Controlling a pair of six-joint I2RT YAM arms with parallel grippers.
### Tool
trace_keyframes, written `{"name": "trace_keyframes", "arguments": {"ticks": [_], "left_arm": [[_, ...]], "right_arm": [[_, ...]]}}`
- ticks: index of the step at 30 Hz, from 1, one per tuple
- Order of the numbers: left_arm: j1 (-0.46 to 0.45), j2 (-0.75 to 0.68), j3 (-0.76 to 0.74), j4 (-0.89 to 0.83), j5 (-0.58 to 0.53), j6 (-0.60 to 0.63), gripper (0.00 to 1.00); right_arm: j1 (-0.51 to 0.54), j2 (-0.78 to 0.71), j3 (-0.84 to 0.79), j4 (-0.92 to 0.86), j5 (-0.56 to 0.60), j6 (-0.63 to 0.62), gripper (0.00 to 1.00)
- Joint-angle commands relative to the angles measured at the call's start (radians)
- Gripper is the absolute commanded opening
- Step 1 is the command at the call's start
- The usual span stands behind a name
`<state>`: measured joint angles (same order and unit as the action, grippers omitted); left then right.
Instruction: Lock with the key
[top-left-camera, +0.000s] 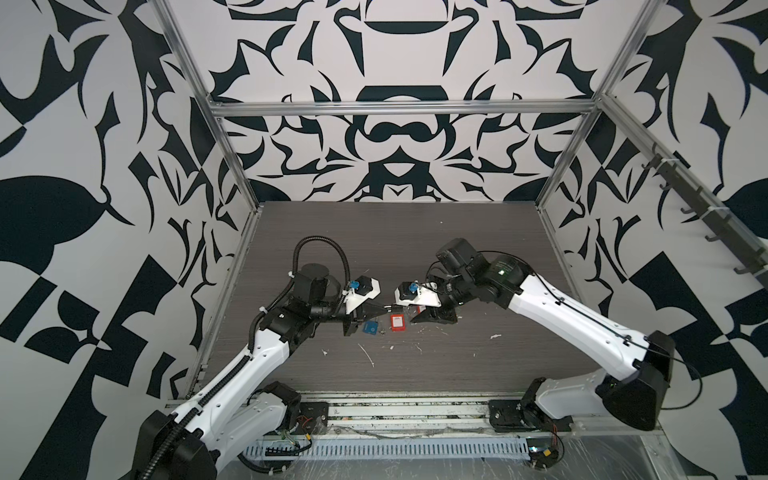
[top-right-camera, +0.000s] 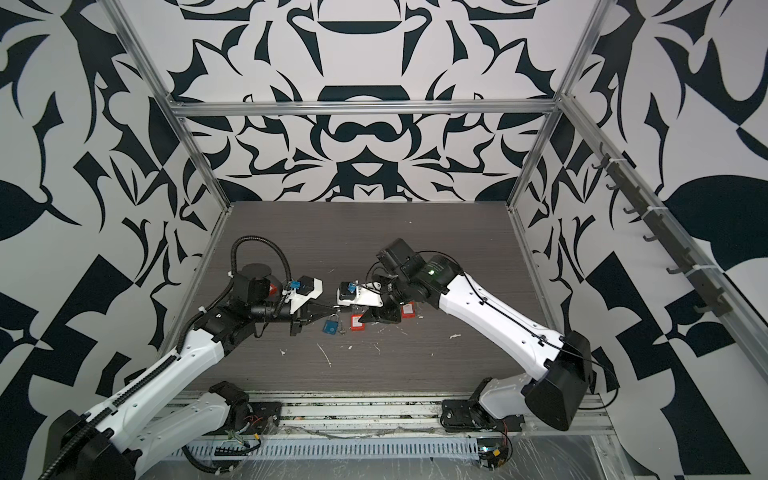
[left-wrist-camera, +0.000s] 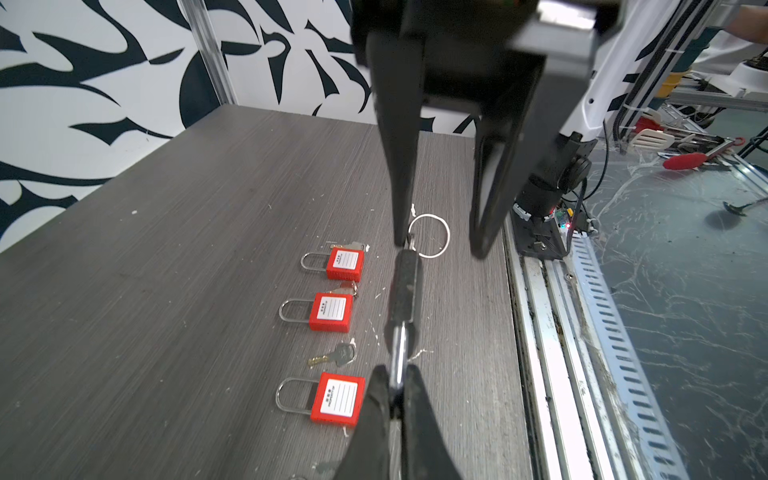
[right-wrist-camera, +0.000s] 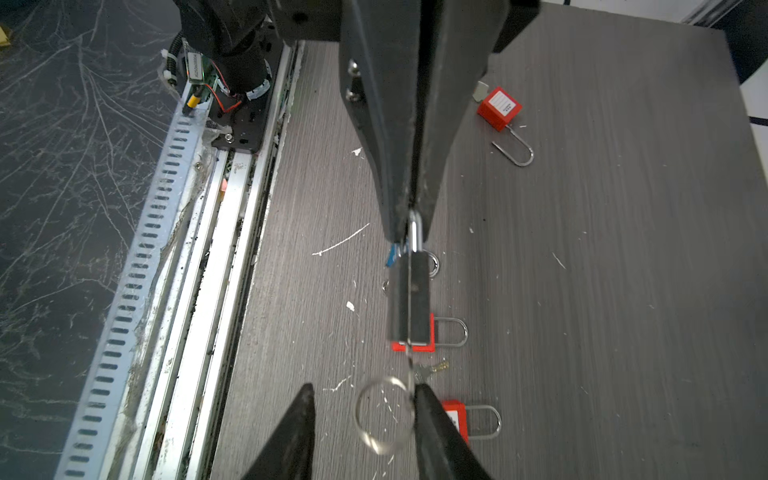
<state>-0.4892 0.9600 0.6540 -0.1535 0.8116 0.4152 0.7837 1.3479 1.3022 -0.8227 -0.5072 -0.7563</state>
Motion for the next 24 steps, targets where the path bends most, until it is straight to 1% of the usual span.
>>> {"name": "trace_keyframes", "arguments": {"ticks": [1, 6, 8, 12, 18, 22, 24], "left_arm": [[0.005, 0.003, 0.033, -0.053, 0.019, 0.037, 0.00], [0.004, 0.002, 0.037, -0.064, 0.024, 0.041, 0.00], [0.003, 0.002, 0.036, -0.060, 0.026, 0.036, 0.00], [0.000, 0.002, 0.036, -0.059, 0.026, 0.036, 0.00], [-0.006, 0.009, 0.032, -0.058, 0.014, 0.037, 0.00], [-0.015, 0.014, 0.033, -0.058, 0.000, 0.040, 0.00], [-0.018, 0.015, 0.032, -0.058, -0.001, 0.041, 0.00]], "right_arm": [[-0.010, -0.010, 0.001, -0.035, 0.012, 0.001, 0.39], [-0.018, 0.011, 0.021, -0.038, -0.024, 0.000, 0.29], [-0.018, 0.025, 0.030, -0.041, -0.040, 0.003, 0.27], [-0.018, 0.045, 0.044, -0.032, -0.057, 0.009, 0.26], [-0.018, 0.058, 0.046, -0.010, -0.051, 0.030, 0.23], [-0.018, 0.054, 0.042, 0.008, -0.043, 0.039, 0.23], [-0.018, 0.046, 0.036, 0.020, -0.017, 0.039, 0.25]]}}
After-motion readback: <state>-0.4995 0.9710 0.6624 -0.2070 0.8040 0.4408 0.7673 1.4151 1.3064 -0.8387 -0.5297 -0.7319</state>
